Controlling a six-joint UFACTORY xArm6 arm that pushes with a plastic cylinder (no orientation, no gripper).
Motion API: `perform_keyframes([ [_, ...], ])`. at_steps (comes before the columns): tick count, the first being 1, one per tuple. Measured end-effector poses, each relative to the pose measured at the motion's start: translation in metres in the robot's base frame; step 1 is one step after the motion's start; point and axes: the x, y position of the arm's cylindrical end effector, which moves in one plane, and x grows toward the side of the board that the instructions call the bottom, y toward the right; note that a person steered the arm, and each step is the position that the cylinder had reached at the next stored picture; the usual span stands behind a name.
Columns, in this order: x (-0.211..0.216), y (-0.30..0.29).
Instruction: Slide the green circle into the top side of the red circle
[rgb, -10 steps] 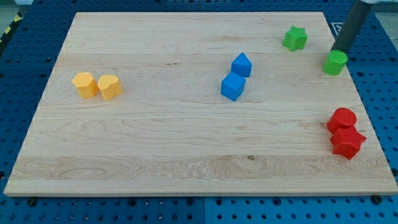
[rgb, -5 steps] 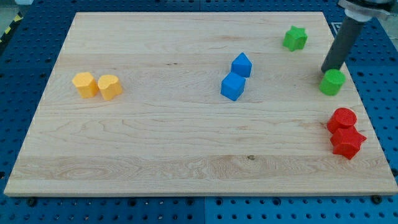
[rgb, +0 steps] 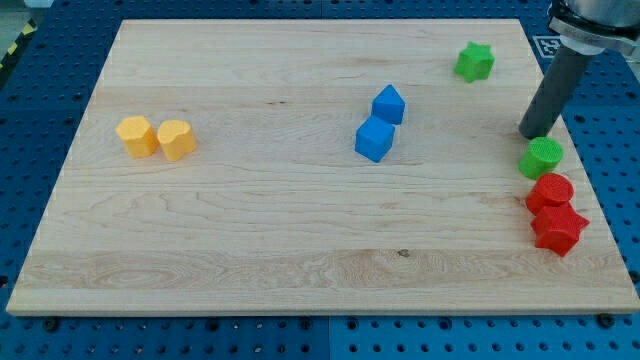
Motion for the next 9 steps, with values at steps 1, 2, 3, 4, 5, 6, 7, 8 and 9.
perform_keyframes([
  [1, 0.010, 0.000],
  [2, 0.013, -0.001],
  [3, -0.004, 0.006],
  [4, 0.004, 0.032],
  [5, 0.020, 0.029],
  [6, 0.020, 0.012],
  [7, 0.023, 0.003],
  [8, 0.013, 0.003],
  [9, -0.049, 0.015],
])
